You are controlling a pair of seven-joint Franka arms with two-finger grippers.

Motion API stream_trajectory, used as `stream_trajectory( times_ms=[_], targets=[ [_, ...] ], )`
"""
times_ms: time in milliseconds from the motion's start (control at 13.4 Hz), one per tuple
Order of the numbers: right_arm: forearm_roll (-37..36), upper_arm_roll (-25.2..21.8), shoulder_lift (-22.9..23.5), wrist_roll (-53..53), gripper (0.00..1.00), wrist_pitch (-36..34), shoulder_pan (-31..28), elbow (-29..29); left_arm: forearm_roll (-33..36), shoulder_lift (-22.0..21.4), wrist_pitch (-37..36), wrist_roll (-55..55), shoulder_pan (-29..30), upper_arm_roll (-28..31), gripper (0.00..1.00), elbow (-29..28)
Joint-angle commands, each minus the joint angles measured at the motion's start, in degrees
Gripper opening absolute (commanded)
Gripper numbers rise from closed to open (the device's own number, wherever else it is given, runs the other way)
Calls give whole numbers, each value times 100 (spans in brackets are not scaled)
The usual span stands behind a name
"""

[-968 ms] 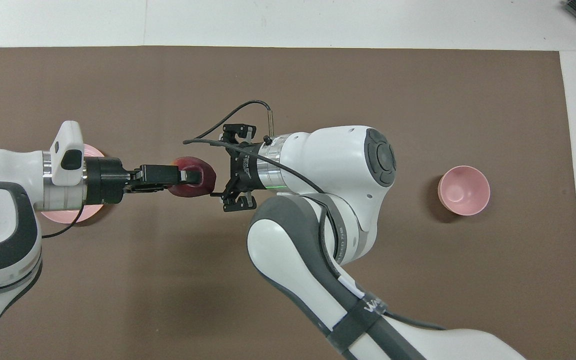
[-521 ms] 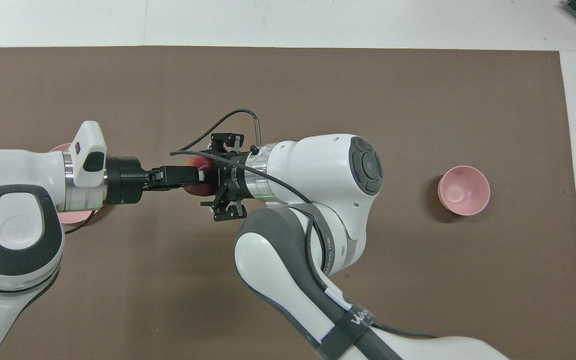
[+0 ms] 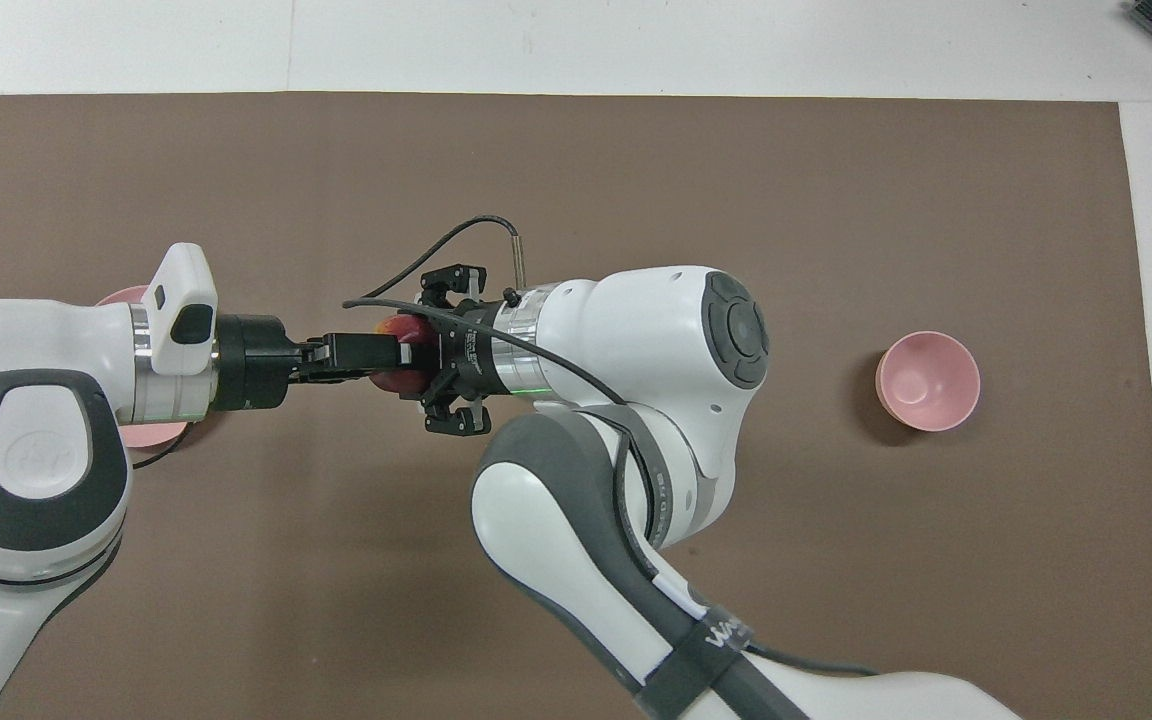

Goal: Move apple from plate to bowl

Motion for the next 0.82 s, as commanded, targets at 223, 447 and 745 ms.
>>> stream_trajectory(
  times_ms=[223, 447, 745],
  targets=[
    [112, 23, -32, 7, 0, -41, -41, -42, 334, -5, -163, -727, 35, -10, 93, 360],
    [77, 23, -58, -2, 0, -164, -103, -51, 512, -48, -250, -729, 88, 42, 100, 405],
    [51, -12, -111, -318, 0, -507, -322, -51, 1570, -84, -609, -720, 342, 60, 100, 518]
  ],
)
